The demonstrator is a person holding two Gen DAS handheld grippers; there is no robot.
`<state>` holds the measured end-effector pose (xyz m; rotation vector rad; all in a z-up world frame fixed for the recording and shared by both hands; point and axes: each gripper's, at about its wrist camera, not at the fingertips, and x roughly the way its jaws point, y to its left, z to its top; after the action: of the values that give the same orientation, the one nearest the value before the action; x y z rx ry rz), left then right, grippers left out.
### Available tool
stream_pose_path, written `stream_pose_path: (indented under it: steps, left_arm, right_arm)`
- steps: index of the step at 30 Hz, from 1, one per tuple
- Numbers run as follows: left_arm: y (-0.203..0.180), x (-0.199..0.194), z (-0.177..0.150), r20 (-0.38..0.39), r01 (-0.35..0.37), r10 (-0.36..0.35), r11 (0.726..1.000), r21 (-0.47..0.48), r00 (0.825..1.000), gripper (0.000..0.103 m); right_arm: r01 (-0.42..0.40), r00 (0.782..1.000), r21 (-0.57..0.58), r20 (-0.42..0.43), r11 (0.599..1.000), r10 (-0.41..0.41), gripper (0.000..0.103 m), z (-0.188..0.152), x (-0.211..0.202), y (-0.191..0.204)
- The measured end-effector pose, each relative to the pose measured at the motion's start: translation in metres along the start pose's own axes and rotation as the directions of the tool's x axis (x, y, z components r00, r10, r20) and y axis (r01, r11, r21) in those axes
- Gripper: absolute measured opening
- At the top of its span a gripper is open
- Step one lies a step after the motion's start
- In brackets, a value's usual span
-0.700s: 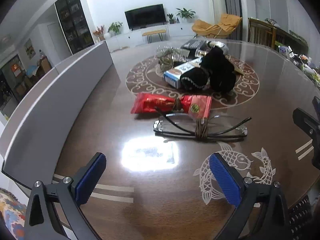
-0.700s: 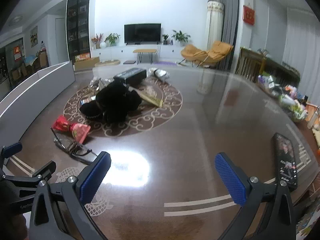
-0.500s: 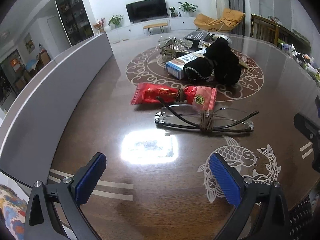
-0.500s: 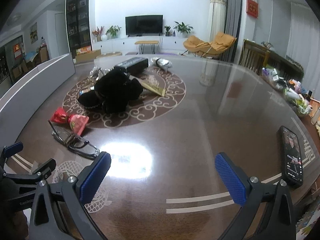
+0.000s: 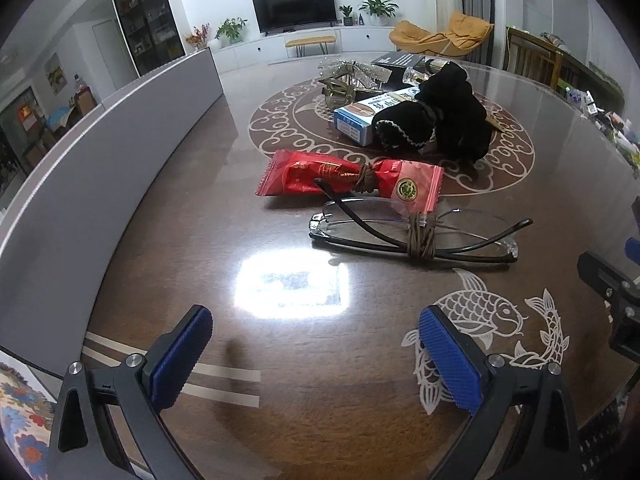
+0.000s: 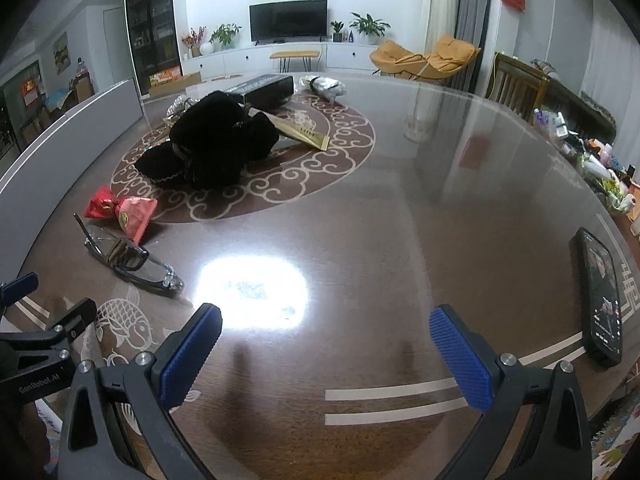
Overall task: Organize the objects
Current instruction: 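Reach both tools toward the glasses and red snack packet on the table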
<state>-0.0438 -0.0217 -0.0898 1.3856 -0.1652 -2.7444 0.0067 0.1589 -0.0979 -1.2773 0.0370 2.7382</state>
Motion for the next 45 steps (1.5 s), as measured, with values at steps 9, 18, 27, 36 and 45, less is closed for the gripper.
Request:
stream_pose_path:
  steps: [9,18,27,36,45]
  left_arm:
    - [0.019,0.01,0.003,-0.035,0.084,-0.087,0.993,-0.08,0.996,0.103]
    - [0.02,0.019,0.013,-0.053,0.085,-0.089,0.994,-0.072,0.995,0.103]
    - [0.021,0.028,0.024,-0.078,0.118,-0.12,0.993,-0.029,0.99,0.103]
    - [0.023,0.042,0.041,-0.099,0.151,-0.149,0.989,0.008,0.984,0.103]
    - [0.024,0.052,0.053,-0.089,0.157,-0.155,0.987,0.015,0.984,0.103]
  right_arm:
    - [-0.005,0.999,-0.01,-0.035,1.0,0.005,0.103,0.005,0.01,-0.001]
    - [-0.043,0.993,-0.024,-0.111,0.999,0.04,0.103,0.012,0.031,0.002]
    - [-0.06,0.991,-0.049,-0.124,0.997,0.054,0.103,0.028,0.046,0.006]
    - [-0.095,0.992,-0.093,-0.095,0.991,0.086,0.103,0.046,0.064,0.012]
    - [-0.101,0.992,-0.097,-0.084,0.99,0.093,0.103,0.052,0.069,0.014]
